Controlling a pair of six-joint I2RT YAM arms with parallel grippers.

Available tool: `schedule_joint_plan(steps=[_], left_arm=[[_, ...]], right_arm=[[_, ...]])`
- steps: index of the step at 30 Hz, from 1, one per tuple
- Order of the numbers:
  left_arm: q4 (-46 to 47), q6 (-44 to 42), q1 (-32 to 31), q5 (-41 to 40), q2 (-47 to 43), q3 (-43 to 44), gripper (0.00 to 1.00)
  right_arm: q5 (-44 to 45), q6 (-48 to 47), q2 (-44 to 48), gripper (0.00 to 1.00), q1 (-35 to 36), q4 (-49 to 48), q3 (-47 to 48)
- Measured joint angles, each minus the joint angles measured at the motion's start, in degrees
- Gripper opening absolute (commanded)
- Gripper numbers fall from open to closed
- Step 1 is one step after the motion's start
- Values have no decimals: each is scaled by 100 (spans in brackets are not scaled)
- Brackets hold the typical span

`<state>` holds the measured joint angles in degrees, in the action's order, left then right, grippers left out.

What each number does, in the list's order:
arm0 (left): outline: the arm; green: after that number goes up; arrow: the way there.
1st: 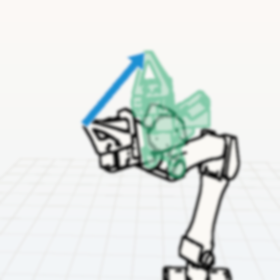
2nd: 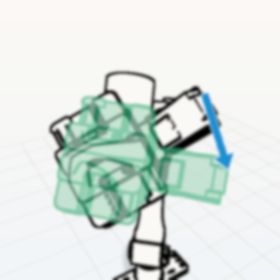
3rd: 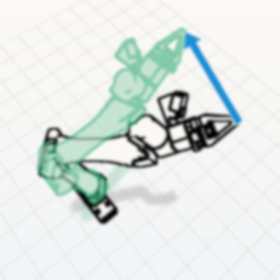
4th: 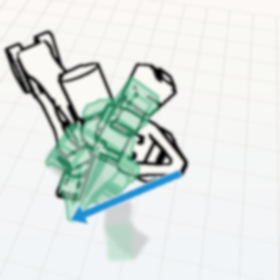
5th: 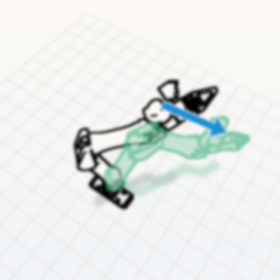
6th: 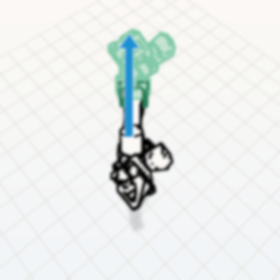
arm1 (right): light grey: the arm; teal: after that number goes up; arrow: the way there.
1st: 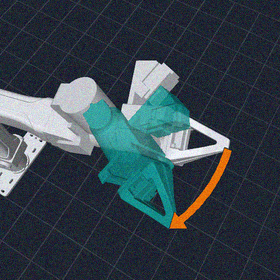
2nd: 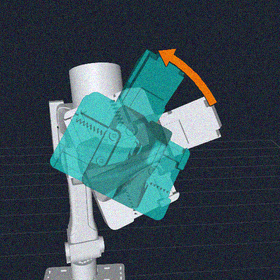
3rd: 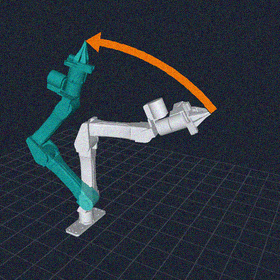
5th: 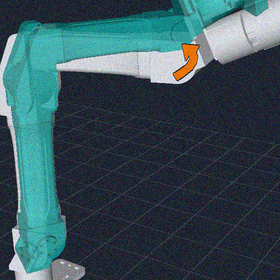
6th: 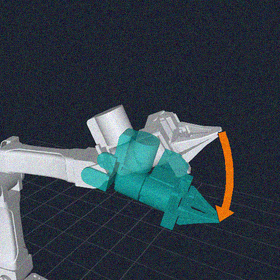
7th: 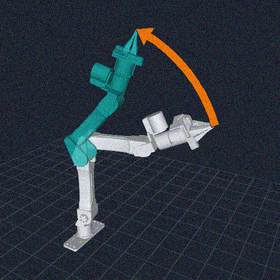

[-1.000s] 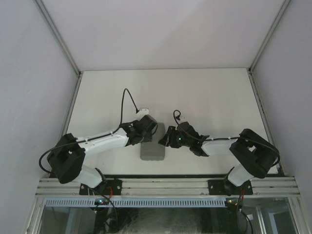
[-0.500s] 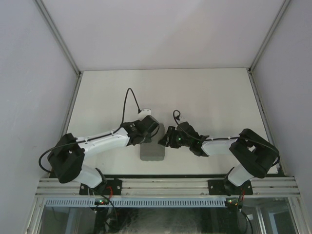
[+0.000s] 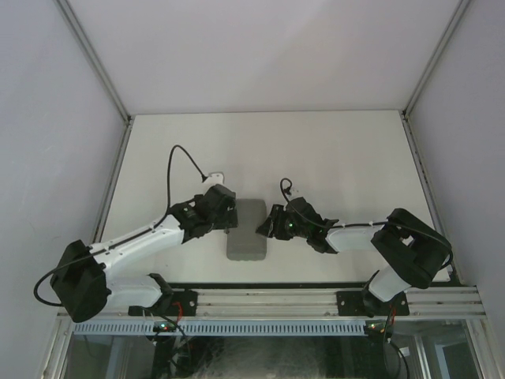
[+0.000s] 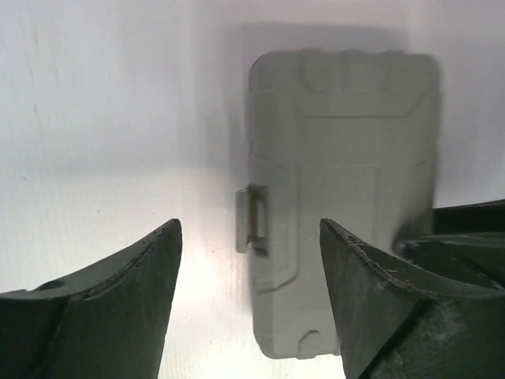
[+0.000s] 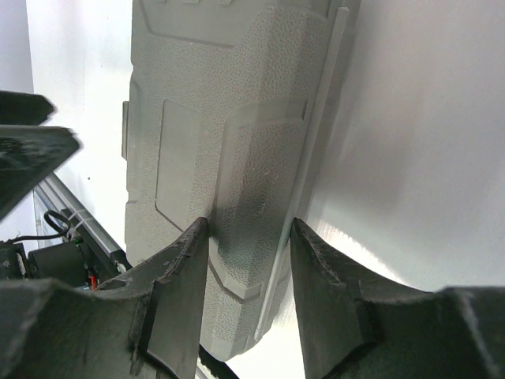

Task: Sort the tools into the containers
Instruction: Close the storage box at the center of the board.

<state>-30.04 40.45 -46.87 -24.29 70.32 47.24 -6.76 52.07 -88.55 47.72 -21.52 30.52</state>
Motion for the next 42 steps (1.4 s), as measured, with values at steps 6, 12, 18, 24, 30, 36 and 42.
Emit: schedule_joint_plan(steps=[6, 12, 18, 24, 30, 36, 42], left_arm=[[343, 105, 372, 647, 85, -680, 79], [898, 166, 446, 1128, 313, -800, 76], [1327, 262, 503, 1478, 531, -824, 67], [1449, 391, 533, 1596, 610, -822, 55], [1211, 461, 566, 1552, 621, -691, 39], [933, 468, 507, 1434, 693, -525, 23], [669, 509, 319, 1187, 866, -289, 10]], right_arm=[[0, 0, 0, 42, 0, 0, -2], [-2, 0, 0, 42, 0, -2, 0], [0, 0, 0, 41, 0, 0, 0], [0, 0, 0, 41, 0, 2, -2], [0, 0, 0, 41, 0, 4, 0], [-39, 0, -20, 42, 0, -22, 0], [-50, 0, -28, 41, 0, -35, 0]])
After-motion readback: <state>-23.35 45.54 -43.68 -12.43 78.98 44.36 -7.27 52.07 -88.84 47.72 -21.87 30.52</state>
